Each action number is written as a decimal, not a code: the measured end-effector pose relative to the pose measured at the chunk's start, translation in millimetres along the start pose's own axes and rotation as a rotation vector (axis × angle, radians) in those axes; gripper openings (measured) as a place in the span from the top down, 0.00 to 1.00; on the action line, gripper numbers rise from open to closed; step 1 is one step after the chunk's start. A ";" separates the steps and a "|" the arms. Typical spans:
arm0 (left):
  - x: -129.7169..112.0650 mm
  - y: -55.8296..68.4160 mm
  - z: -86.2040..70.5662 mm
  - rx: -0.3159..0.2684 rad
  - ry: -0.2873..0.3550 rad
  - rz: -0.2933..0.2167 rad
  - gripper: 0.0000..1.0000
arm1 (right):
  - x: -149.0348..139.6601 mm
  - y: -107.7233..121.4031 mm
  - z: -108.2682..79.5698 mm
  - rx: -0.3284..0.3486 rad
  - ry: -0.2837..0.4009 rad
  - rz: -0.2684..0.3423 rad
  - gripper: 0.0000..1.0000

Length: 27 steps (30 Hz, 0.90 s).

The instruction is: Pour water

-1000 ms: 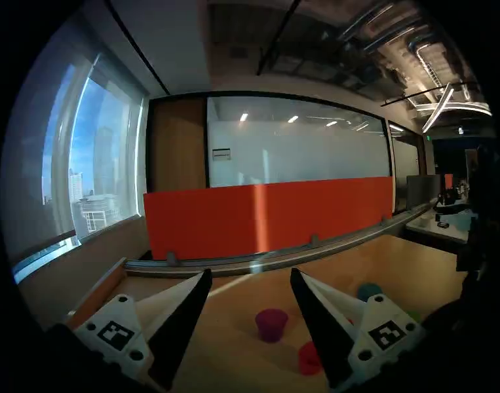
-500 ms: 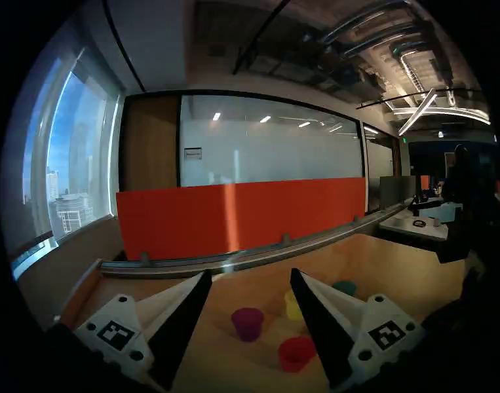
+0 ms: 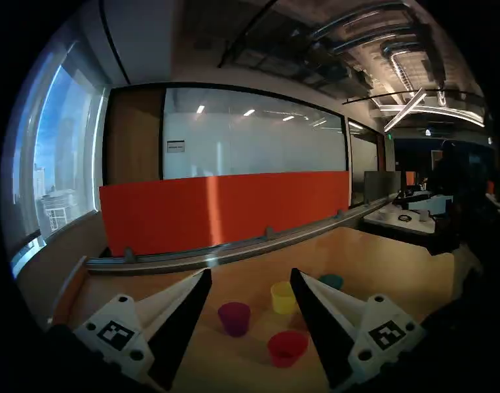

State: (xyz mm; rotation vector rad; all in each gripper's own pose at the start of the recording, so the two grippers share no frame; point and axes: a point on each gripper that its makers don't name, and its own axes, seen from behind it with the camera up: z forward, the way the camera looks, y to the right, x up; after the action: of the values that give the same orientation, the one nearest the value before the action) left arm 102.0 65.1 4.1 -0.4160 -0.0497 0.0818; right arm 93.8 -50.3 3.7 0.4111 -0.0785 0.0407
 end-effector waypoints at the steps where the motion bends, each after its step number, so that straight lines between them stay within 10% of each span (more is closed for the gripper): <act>1: -0.2 1.5 0.1 -0.006 -0.001 0.003 0.11 | -0.6 -0.8 0.0 0.003 -0.003 -0.002 0.01; 27: -25.8 29.5 -0.1 -0.153 -0.090 0.022 0.11 | -34.5 -16.3 0.0 0.074 -0.185 -0.117 0.00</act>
State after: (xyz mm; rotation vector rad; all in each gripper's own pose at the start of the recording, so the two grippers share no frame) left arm 74.3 89.6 -8.8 -0.5658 -0.1403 0.1190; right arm 60.3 -66.0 -5.7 0.4923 -0.2357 -0.1101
